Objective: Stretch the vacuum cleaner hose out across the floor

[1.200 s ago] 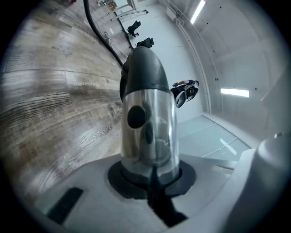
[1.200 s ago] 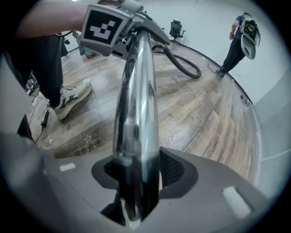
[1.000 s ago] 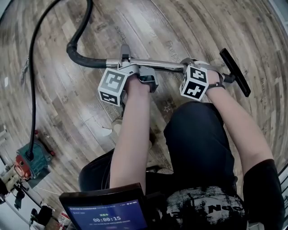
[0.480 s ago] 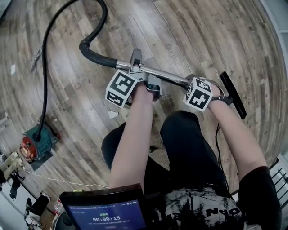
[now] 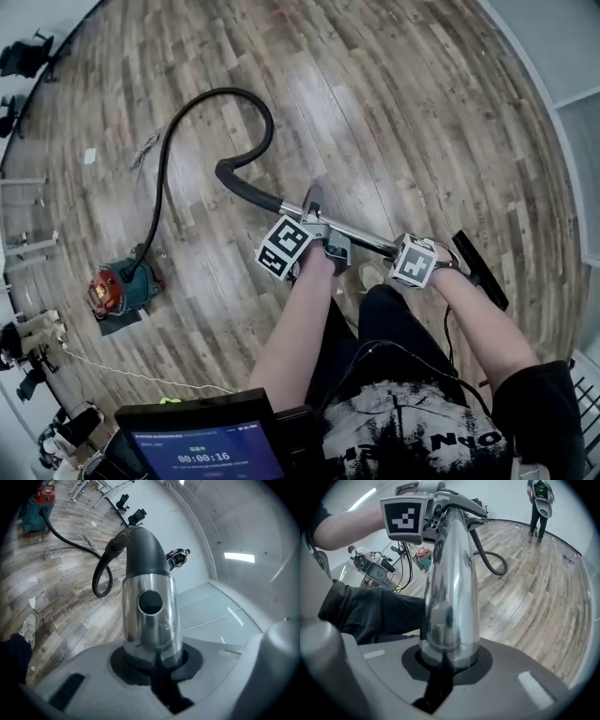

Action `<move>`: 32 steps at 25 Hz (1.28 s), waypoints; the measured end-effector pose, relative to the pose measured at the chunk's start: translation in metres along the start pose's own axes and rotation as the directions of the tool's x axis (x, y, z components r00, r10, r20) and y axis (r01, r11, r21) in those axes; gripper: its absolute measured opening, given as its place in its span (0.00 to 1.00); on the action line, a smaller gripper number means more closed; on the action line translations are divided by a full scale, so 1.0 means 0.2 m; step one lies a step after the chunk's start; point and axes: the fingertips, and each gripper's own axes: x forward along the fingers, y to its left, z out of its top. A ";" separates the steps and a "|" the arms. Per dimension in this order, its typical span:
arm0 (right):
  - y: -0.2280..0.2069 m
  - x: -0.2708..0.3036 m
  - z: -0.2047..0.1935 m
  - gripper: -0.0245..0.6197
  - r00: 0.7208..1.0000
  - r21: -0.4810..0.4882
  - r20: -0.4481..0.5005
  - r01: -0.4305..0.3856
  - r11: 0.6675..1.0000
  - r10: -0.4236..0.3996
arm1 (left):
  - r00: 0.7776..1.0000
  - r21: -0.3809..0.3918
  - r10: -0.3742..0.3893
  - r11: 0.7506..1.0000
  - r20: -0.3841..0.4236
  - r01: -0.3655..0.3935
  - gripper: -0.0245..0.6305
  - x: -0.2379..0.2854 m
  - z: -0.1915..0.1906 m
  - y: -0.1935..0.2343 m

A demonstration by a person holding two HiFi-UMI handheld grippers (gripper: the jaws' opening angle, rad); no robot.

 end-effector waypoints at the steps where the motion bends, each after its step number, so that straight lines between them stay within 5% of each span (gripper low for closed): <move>1: 0.05 -0.08 -0.03 0.11 1.000 -0.004 0.000 -0.003 1.000 0.003 | 1.000 0.000 -0.004 1.000 -0.004 0.004 0.12 -0.06 -0.03 -0.08; 8: 0.31 -0.41 -0.11 0.11 1.000 -0.036 0.026 0.013 0.999 -0.012 | 0.997 0.010 -0.063 0.998 -0.040 0.063 0.12 -0.37 -0.16 -0.42; 18: 0.62 -0.35 -0.08 0.11 0.995 0.049 0.033 0.092 0.995 -0.094 | 0.985 0.036 -0.138 0.989 -0.105 0.142 0.12 -0.63 -0.15 -0.40; 32: 0.59 -0.43 -0.26 0.11 0.993 -0.003 0.001 0.117 0.993 -0.117 | 0.985 -0.005 -0.160 0.987 -0.062 0.160 0.12 -0.66 -0.31 -0.43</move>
